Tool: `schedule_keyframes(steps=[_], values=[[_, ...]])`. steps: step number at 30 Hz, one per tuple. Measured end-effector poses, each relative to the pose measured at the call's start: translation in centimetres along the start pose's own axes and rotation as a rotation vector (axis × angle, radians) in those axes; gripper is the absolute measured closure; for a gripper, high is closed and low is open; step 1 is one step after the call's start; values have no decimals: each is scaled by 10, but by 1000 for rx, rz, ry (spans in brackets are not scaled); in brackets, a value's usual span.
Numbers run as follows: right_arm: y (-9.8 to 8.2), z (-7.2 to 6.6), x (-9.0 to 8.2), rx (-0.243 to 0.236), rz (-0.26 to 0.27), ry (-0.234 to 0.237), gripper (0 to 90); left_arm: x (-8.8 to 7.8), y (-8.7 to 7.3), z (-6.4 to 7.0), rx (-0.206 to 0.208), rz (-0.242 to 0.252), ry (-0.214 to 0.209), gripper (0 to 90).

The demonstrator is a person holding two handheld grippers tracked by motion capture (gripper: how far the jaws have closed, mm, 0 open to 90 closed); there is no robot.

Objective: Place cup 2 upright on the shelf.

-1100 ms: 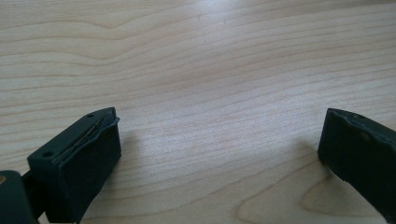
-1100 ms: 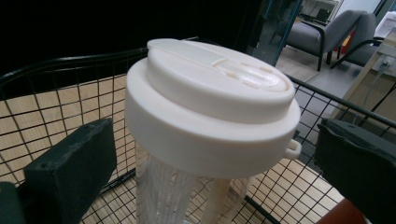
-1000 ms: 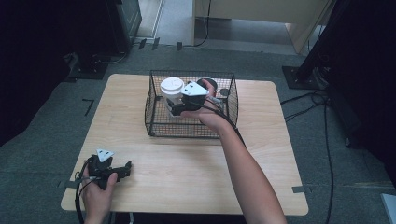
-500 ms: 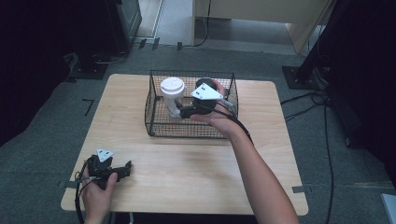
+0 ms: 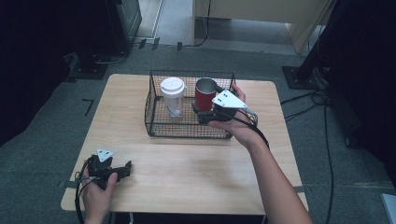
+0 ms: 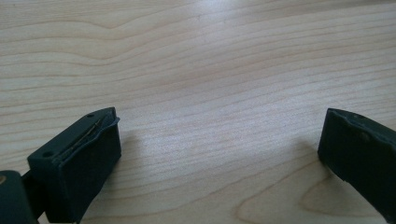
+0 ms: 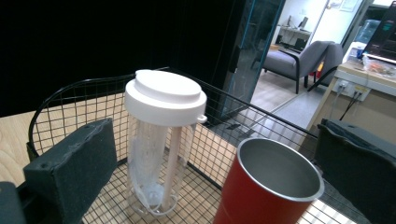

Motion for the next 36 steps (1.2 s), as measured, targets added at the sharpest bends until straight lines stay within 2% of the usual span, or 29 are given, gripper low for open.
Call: schedule_keyframes(steps=[8,14,36], values=[[0,10,-27,-3,15,-24,0,0,0,0,0,0,0,0],[-6,16,-43,16,16,-50,0,0,0,0,2,0,0,0],[-43,30,-97,72,1,-153,0,0,0,0,0,0,0,0]])
Point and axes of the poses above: each handheld gripper's, and its own axes: x roughly forward along the jaws, y roughly out of its top, z roughly to its right, the point moved 6 cm from there along x, roughly forward along the jaws, and after that the axes turned 14 degrees about z, right-handed, at the moved point
